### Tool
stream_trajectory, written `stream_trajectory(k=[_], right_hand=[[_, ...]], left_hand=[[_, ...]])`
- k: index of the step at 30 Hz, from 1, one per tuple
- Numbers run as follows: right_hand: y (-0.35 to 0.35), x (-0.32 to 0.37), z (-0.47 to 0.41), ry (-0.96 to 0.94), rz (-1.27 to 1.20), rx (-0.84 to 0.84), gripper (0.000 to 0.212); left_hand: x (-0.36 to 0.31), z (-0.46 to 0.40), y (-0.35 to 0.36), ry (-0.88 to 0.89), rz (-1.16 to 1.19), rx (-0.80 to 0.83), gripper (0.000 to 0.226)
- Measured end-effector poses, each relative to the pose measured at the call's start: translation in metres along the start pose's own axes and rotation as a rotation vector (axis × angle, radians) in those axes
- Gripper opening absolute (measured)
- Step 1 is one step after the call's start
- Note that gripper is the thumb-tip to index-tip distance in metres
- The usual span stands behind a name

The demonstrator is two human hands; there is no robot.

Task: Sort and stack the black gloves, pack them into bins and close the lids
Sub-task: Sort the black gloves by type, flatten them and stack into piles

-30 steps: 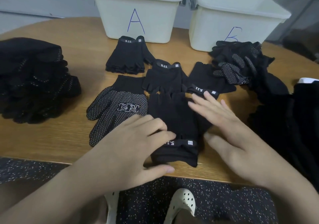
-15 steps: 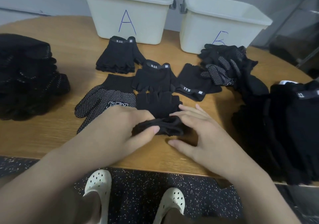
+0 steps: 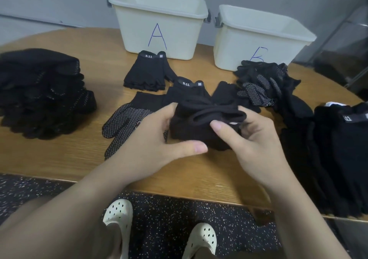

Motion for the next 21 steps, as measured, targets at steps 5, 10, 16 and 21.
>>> stream_trajectory(k=[5, 10, 16, 21], right_hand=[[0.000, -0.004, -0.004, 0.133, -0.270, -0.131, 0.018], [-0.012, -0.017, -0.004, 0.256, -0.282, -0.306, 0.025], [0.038, -0.030, -0.015, 0.378, -0.343, -0.066, 0.031], [0.050, -0.040, -0.047, 0.352, -0.322, -0.154, 0.022]], left_hand=[[0.008, 0.002, -0.002, -0.045, 0.016, -0.128, 0.014], [0.009, 0.006, -0.018, -0.046, 0.024, -0.157, 0.017], [0.014, 0.000, -0.059, -0.067, -0.006, -0.355, 0.019], [0.022, -0.014, -0.094, -0.079, -0.092, -0.448, 0.016]])
Point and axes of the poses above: each hand's wrist, its own z-axis away from the middle knuckle, its own y-axis out of the palm, x = y × z, the point moved 10 cm from there along -z, towards the middle knuckle, and after that the axes turned 7 degrees about z, right-handed, at the moved point
